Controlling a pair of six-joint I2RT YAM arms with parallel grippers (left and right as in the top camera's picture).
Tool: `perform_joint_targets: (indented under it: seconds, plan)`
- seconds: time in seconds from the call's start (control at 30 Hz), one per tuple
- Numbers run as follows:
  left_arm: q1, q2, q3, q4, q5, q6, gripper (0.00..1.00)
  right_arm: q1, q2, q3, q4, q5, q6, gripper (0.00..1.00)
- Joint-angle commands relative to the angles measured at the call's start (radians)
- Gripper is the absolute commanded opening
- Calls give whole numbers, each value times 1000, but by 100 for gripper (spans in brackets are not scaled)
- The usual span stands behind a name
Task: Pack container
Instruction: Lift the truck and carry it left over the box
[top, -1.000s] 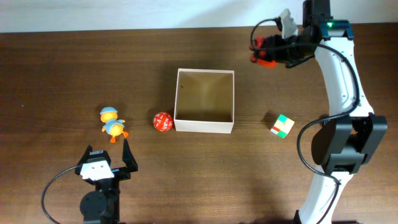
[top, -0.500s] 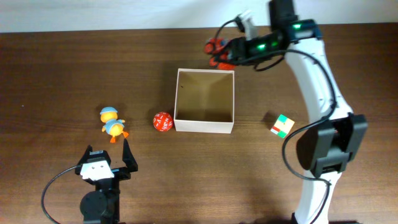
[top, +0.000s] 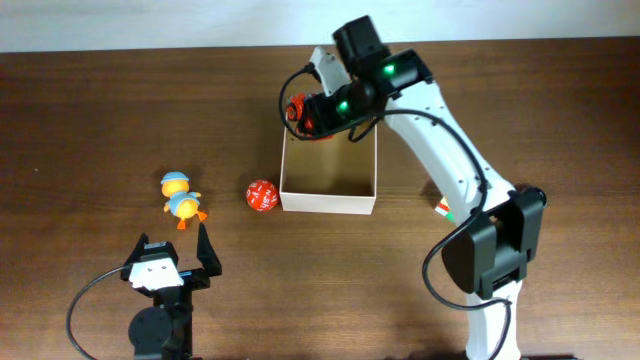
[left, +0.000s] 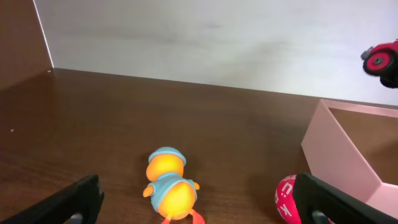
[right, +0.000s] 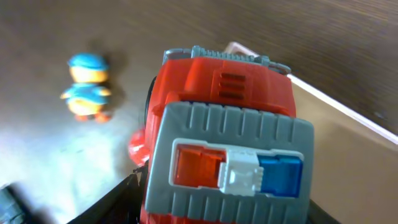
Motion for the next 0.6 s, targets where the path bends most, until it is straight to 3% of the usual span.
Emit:
perform_joint_targets:
  seconds: [0.0,0.57]
  plan:
    - [5,-6,-6,3,17,16,99,39,10,20,4,200,77,54]
    - [5,-6,-6,3,17,16,99,127,149,19,-10,330,208,54]
